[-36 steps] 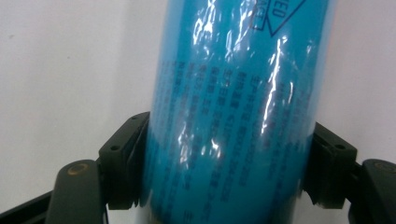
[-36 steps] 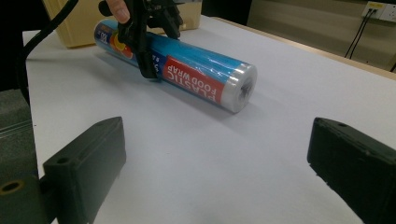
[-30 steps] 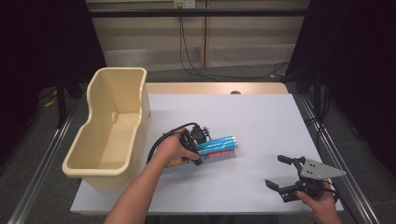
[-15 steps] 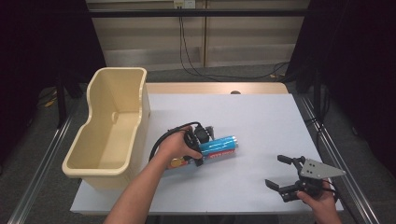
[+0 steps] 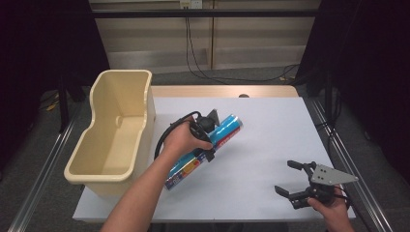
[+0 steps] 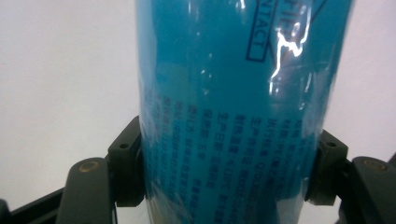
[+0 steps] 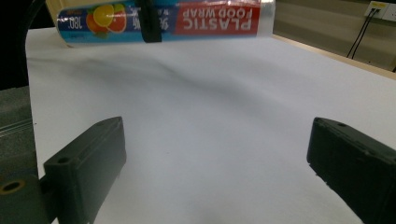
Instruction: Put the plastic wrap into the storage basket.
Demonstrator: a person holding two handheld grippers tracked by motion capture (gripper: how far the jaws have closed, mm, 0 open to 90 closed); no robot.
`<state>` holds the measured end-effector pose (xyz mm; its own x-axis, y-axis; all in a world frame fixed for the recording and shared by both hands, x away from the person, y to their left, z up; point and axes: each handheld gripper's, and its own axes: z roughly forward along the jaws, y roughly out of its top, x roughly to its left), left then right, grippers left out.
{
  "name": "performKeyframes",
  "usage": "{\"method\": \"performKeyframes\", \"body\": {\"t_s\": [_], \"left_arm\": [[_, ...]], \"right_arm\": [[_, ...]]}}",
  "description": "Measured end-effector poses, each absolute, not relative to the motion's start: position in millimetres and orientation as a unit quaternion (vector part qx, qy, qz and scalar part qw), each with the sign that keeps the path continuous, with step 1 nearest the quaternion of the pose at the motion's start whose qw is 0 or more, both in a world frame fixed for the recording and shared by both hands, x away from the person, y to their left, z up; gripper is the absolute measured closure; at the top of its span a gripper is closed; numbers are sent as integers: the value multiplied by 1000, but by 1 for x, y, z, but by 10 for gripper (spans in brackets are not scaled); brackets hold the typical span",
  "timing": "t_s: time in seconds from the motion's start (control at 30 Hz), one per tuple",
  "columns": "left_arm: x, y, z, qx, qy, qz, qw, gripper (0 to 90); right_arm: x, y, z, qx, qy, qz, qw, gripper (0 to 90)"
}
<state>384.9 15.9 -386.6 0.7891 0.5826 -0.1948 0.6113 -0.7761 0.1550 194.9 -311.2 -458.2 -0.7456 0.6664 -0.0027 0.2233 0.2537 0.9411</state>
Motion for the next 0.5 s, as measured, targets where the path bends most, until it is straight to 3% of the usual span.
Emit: {"method": "performKeyframes", "body": {"t_s": [0.5], "left_arm": [[385, 37, -327, 923, 356, -48, 136, 319]], "right_arm": [[195, -312, -458, 294, 761, 540, 207, 43]]}}
